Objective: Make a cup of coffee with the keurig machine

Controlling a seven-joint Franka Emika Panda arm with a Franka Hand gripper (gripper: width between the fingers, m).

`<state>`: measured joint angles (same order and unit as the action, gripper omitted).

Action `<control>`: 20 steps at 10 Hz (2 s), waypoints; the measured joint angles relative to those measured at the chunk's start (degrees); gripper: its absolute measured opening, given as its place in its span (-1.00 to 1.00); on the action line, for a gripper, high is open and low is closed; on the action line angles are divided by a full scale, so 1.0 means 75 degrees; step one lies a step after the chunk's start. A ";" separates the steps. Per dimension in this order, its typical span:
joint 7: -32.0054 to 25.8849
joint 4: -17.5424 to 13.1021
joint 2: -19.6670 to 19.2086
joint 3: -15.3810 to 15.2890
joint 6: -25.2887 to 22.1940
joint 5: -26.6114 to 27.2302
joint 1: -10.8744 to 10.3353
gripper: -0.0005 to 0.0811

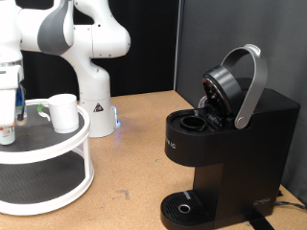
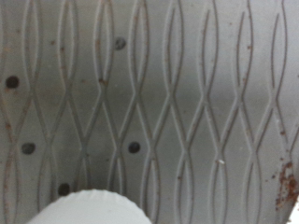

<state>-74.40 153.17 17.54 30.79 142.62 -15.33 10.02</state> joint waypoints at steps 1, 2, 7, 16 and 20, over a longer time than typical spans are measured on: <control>0.0009 -0.0049 0.0087 -0.0015 -0.0142 0.0097 -0.0009 0.12; 0.0018 -0.0139 0.0198 -0.0041 -0.0325 0.0273 -0.0040 0.12; 0.0320 -0.0958 0.0699 -0.0447 -0.1642 0.1065 -0.0252 0.07; 0.1049 -0.1587 0.0772 -0.0887 -0.2440 0.4280 -0.1267 0.07; 0.1202 -0.1631 0.0776 -0.0945 -0.2654 0.4957 -0.1382 0.07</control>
<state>-65.38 140.94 23.35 23.70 122.72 21.85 -0.35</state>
